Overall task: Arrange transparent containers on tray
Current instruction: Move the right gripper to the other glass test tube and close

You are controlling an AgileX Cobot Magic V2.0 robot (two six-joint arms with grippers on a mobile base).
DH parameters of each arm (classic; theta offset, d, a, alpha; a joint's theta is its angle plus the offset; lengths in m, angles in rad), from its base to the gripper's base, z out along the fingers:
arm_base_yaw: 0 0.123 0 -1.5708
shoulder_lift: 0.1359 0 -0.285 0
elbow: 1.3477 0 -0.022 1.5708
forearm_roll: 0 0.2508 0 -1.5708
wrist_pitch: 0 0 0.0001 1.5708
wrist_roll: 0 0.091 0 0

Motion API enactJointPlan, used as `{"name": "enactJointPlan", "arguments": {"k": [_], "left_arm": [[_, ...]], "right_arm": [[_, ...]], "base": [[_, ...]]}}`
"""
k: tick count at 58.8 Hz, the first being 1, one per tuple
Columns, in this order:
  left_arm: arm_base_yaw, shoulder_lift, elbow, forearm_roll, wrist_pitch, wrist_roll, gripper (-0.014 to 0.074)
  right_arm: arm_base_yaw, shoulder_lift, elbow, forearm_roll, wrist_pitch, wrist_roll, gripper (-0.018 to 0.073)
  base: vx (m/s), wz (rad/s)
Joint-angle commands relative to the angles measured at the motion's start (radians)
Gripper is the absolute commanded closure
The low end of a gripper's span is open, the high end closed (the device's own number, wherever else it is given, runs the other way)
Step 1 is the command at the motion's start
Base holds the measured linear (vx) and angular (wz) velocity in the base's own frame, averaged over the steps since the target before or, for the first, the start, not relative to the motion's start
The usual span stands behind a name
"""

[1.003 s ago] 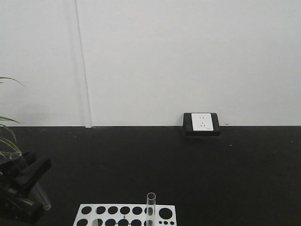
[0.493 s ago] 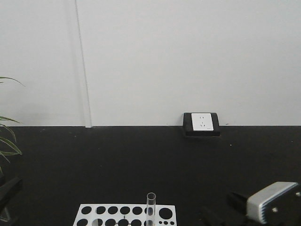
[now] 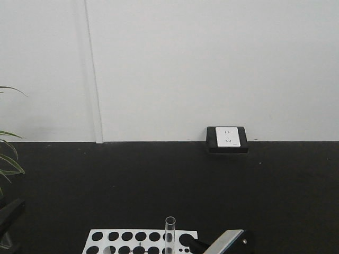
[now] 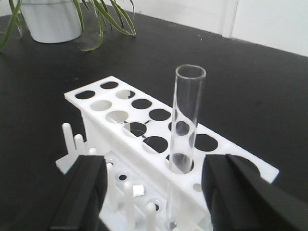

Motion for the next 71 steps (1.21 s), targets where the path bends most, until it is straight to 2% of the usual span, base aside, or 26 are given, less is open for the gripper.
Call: {"name": "enactJointPlan", "arguments": {"k": [1, 30, 54, 71], "left_arm": [[-0.006, -0.012, -0.029, -0.011, -0.085, -0.01, 0.0486], [-0.006, -0.012, -0.029, -0.011, -0.088, -0.008, 0.0486], [-0.006, -0.012, -0.029, -0.011, -0.088, -0.008, 0.0486], [-0.006, -0.012, -0.029, -0.011, -0.088, -0.008, 0.0486]], "right_arm": [[0.0, 0.007, -0.063, 0.035, -0.097, -0.01, 0.0043], [0.0, 0.174, -0.318, 0.076, -0.01, -0.009, 0.0038], [0.0, 0.19, -0.317, 0.076, 0.041, -0.009, 0.0043], [0.0, 0.19, -0.317, 0.076, 0.055, -0.006, 0.0173]], "base": [[0.0, 0.0], [0.0, 0.0], [0.0, 0.0], [0.0, 0.0]]}}
